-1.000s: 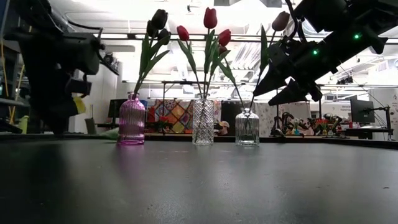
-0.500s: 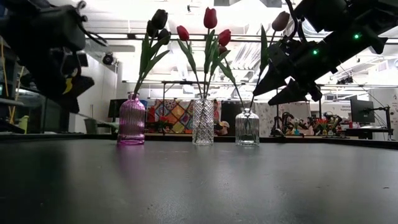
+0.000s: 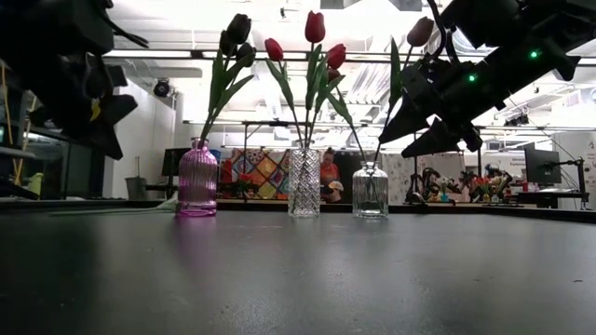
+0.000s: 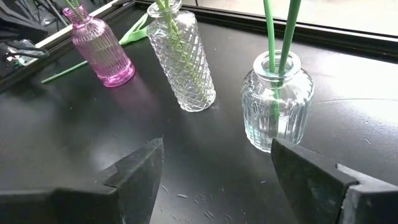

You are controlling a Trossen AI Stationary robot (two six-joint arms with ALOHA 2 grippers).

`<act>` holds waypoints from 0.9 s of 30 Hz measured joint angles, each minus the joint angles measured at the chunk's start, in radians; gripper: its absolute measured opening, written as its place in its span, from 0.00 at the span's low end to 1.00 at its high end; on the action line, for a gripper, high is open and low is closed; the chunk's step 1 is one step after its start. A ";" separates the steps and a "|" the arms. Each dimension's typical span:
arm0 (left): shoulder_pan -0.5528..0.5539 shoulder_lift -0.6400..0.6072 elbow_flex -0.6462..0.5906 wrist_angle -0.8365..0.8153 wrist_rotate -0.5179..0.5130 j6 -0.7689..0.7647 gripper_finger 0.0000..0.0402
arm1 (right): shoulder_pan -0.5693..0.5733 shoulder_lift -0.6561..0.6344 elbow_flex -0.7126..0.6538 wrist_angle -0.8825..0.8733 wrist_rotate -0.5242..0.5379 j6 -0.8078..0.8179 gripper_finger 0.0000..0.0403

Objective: Sort flowers into vase by color
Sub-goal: Put the dark red flower into the right transparent vase

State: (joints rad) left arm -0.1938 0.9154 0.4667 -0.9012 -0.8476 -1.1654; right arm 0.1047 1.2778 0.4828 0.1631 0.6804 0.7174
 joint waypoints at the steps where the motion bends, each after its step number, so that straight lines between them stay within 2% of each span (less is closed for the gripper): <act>1: -0.005 0.000 0.000 0.000 0.015 -0.004 0.00 | 0.000 0.000 0.000 0.000 0.000 0.000 0.71; 5: 0.015 0.001 0.000 0.001 0.108 -0.016 0.00 | 0.000 0.000 0.000 0.010 0.000 0.000 0.71; 8: 0.058 0.008 0.000 0.027 0.135 0.057 0.00 | 0.000 0.000 0.000 0.033 0.000 -0.001 0.71; 17: 0.360 0.068 0.001 0.159 0.233 0.342 0.01 | -0.001 0.000 0.000 0.049 0.003 -0.027 0.71; 27: 0.570 0.166 0.001 0.416 0.390 0.586 0.22 | -0.002 0.000 0.000 0.050 0.013 -0.038 0.71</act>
State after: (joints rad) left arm 0.3765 1.0818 0.4675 -0.4851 -0.4573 -0.5789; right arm 0.1028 1.2778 0.4828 0.2127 0.6932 0.6792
